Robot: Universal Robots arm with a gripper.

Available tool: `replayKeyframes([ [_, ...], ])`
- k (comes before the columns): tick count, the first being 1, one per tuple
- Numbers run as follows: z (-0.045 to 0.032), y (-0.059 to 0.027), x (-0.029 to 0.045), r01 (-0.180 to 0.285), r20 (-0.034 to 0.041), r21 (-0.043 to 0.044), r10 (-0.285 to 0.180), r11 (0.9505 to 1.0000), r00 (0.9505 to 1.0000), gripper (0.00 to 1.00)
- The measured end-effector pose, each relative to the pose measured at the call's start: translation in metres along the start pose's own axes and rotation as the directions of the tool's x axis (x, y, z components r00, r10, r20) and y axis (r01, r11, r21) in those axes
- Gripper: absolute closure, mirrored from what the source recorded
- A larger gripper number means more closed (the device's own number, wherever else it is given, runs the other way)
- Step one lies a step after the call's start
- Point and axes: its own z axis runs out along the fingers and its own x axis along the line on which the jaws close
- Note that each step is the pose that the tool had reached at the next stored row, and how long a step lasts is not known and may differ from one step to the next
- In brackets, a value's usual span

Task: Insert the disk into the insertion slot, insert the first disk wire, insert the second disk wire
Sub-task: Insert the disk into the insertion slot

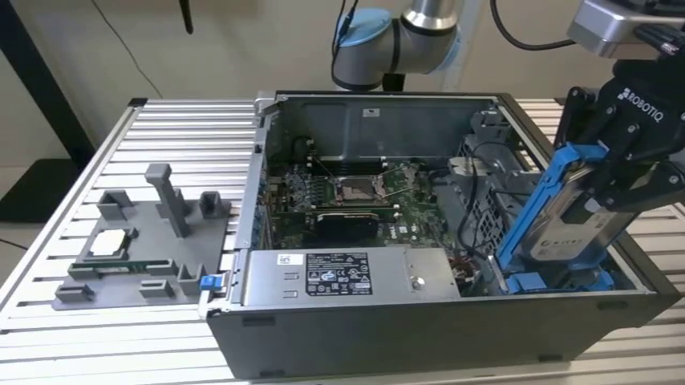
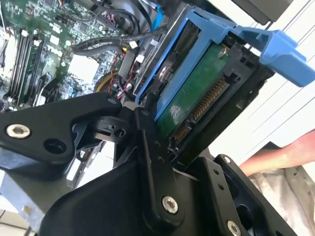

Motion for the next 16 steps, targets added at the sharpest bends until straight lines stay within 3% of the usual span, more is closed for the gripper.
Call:
replayKeyframes([
  [3, 0.0027, -0.0003, 0.0000, -0.004, 0.0001, -0.0051, 0.004, 1.0000, 1.0000, 1.00],
  [9, 0.0073, -0.0011, 0.0000, -0.004, 0.0004, -0.0058, 0.004, 1.0000, 1.0000, 1.00],
  [16, 0.0195, -0.0023, -0.0001, -0.004, 0.0003, -0.0060, 0.004, 1.0000, 1.0000, 1.00],
])
